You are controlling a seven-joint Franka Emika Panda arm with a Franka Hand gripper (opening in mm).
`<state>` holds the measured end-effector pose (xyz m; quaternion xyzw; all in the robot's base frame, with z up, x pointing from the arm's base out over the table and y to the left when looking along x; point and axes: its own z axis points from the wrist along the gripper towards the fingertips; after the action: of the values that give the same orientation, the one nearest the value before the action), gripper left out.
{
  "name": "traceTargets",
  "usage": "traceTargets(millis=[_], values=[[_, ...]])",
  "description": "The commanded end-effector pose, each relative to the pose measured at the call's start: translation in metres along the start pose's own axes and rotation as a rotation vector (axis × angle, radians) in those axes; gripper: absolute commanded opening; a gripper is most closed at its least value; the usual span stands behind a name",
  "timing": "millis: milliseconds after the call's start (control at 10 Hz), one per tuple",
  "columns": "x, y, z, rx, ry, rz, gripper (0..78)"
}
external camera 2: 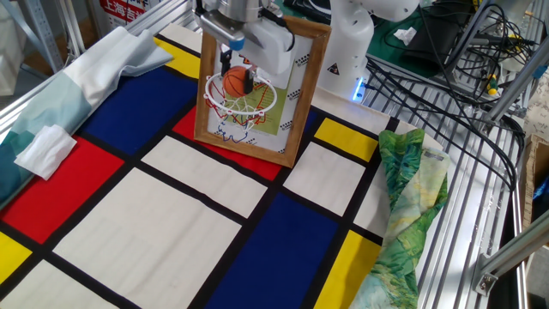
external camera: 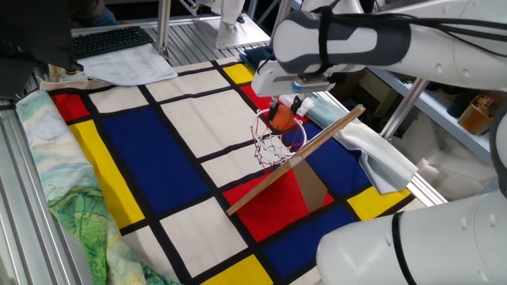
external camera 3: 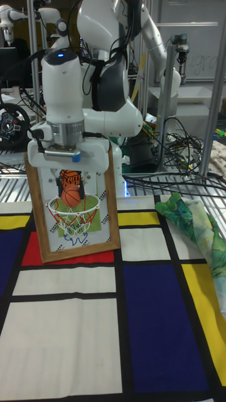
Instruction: Grab a basketball, release it and shoot it into the basket
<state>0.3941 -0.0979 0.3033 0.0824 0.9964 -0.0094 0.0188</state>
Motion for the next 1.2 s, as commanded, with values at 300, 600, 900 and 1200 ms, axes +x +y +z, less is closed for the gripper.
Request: traceTargets(millis=[300,600,900,1200], values=[[-0.0002,0.0002,0.0018,0.003,-0.005,0.019,1.4],[-0.0002,0.0002,0.0018,0.003,-0.005,0.019,77.4],[-0.0002,0.0002,0.0018,0.003,-0.005,0.019,77.4],[-0.0002,0.0002,0.0018,0.003,-0.005,0.019,77.4]])
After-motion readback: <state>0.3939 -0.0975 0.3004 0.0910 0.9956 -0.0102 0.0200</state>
